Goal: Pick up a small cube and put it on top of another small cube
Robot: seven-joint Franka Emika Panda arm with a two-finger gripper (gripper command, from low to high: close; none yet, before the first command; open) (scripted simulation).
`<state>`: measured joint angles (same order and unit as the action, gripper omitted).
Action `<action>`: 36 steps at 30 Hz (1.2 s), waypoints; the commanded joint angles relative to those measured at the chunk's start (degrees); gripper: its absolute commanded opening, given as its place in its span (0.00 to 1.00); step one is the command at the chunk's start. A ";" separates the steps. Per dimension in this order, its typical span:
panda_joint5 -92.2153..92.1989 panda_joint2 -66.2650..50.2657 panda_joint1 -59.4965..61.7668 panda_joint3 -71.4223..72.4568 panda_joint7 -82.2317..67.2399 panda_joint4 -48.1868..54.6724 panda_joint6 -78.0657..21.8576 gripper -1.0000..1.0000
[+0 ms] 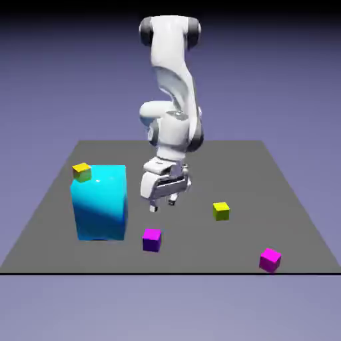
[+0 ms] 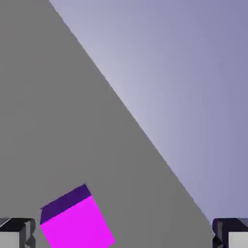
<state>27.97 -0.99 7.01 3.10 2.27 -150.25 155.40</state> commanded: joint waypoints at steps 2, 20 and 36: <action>3.45 -4.16 1.01 0.38 -4.96 1.33 -2.30 0.50; 6.97 -8.39 1.98 0.77 -10.01 2.68 -4.64 0.00; 4.44 -24.77 -11.96 17.06 2.51 33.82 -26.98 0.00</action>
<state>32.26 -25.77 -4.94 20.16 4.69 -116.43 128.38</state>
